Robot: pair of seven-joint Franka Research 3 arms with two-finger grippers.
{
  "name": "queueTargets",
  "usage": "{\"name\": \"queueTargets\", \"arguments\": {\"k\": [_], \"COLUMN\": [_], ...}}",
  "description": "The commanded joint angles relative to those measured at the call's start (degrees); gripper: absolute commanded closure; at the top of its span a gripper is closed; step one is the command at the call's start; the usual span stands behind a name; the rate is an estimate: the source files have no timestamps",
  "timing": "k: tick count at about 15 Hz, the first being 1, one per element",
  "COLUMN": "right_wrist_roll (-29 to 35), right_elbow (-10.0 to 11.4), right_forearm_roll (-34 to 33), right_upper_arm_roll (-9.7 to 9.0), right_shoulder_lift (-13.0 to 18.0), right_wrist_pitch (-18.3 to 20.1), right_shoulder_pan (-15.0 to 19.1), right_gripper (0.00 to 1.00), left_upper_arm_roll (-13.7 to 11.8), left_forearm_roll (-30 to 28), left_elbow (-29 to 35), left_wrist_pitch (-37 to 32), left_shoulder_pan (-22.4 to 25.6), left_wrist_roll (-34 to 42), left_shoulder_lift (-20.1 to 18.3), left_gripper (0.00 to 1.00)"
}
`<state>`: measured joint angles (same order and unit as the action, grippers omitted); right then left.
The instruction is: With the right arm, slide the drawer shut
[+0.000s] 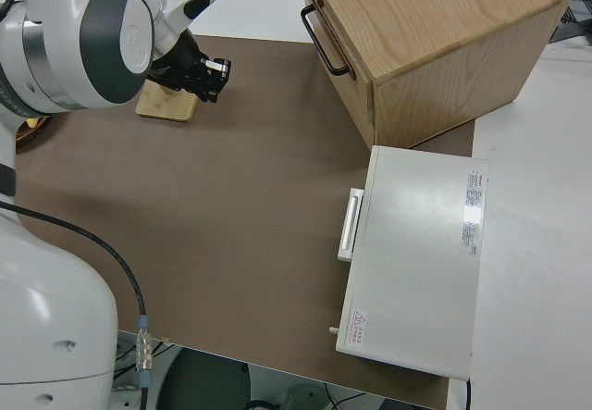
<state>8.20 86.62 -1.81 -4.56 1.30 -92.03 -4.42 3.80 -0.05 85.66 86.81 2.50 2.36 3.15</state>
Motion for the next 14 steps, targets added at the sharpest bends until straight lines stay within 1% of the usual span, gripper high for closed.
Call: {"name": "queueTargets", "arguments": {"k": [1, 4, 7, 9, 11, 12, 14], "right_wrist_roll": [-2.31, -3.36, -5.99, -7.75, -7.76, -7.59, -6.62], "right_elbow": [1.35, 1.18, 1.18, 1.44, 2.49, 3.54, 5.21], "right_forearm_roll": [1.02, 1.46, 5.76, 5.07, 4.71, 4.02, 0.25], "right_upper_arm_roll": [0.17, 0.17, 0.52, 0.61, 0.61, 0.70, 0.61], "right_shoulder_lift": [1.08, 0.72, 0.20, 0.11, -0.24, -0.68, -1.12], "right_wrist_pitch": [0.18, 0.18, 0.18, 0.18, 0.27, -0.51, -3.58], "right_shoulder_pan": [0.20, 0.73, 1.87, 2.05, 2.05, 2.05, 1.35], "right_gripper": [0.017, 0.015, 0.015, 0.015, 0.015, 0.015, 0.015], "left_upper_arm_roll": [-0.02, -0.02, -0.02, -0.02, -0.02, -0.02, -0.02], "left_forearm_roll": [1.02, 1.02, 1.02, 1.02, 1.02, 1.02, 1.02], "left_elbow": [-0.49, -0.58, -0.58, -0.49, -0.58, -0.58, -0.58], "left_wrist_pitch": [-1.03, -1.03, -1.03, -1.03, -1.03, -1.03, -1.03], "left_shoulder_pan": [-0.39, -0.39, -0.39, -0.39, -0.39, -0.39, -0.39], "left_wrist_roll": [-0.60, -0.60, -0.60, -0.60, -0.60, -0.60, -0.60], "left_shoulder_lift": [-0.16, -0.25, -0.25, -0.25, -0.25, -0.25, -0.25], "left_gripper": [0.01, 0.01, 0.01, 0.01, 0.01, 0.01, 0.01]}}
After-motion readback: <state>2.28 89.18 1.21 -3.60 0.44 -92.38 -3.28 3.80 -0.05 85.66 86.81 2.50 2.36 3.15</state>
